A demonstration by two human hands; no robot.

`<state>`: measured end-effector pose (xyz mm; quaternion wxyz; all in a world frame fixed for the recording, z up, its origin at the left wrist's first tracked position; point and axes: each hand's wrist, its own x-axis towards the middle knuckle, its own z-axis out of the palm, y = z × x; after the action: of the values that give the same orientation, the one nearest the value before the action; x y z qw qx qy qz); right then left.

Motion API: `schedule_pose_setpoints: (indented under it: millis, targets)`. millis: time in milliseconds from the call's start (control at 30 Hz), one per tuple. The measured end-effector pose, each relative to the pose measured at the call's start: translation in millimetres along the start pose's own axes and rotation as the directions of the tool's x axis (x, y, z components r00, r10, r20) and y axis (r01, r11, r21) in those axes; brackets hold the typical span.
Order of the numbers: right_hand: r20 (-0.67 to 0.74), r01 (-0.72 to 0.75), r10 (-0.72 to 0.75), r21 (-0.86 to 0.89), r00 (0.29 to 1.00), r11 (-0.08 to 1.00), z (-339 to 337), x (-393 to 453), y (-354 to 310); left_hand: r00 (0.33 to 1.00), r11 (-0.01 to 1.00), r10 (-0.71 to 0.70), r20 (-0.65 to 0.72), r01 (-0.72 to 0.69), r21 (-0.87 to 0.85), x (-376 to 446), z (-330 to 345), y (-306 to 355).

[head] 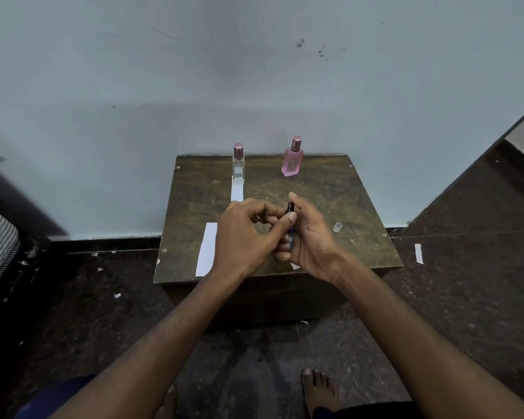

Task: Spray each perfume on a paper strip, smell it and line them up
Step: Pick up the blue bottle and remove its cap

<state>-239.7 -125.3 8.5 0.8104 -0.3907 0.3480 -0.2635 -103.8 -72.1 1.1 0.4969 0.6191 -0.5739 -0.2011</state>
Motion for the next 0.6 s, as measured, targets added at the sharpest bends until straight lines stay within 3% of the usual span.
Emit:
schedule_pose_setpoints:
  millis: [133,267,300,367,433,500,600]
  targets:
    - [0.058,-0.009,0.015,-0.097,0.998,0.995,-9.6,-3.1,-6.0,0.995,0.996,-0.005,0.101,0.014,-0.09,5.9,-3.6,-4.3]
    - [-0.167,0.018,-0.06,-0.241,0.984,0.97,-17.9,-7.3,-13.6,0.984,0.991,-0.018,0.176,0.041,-0.126,18.1,-4.2,-15.3]
    - [-0.231,0.043,-0.095,-0.222,0.968,0.974,-22.5,-6.8,-15.4,0.987,0.996,-0.048,0.151,0.059,-0.073,21.1,-2.7,-20.4]
    - [-0.356,0.074,-0.116,-0.13,0.927,0.989,-30.7,-6.5,-19.1,0.992,0.978,-0.078,0.096,0.057,0.199,25.7,1.4,-31.7]
    - [-0.446,0.061,-0.137,-0.18,0.884,0.982,-36.1,-7.9,-20.9,0.989,0.887,-0.068,0.133,-0.001,0.461,25.0,7.5,-37.1]
    - [-0.5,-0.033,-0.222,-0.452,0.837,0.892,-40.3,-8.8,-18.7,0.981,0.822,-0.054,0.186,-0.062,0.566,22.8,16.3,-36.9]
    - [-0.452,-0.188,-0.349,-0.792,0.821,0.581,-50.2,-1.5,-7.7,0.976,0.761,-0.025,0.216,-0.121,0.638,20.7,28.3,-34.1]
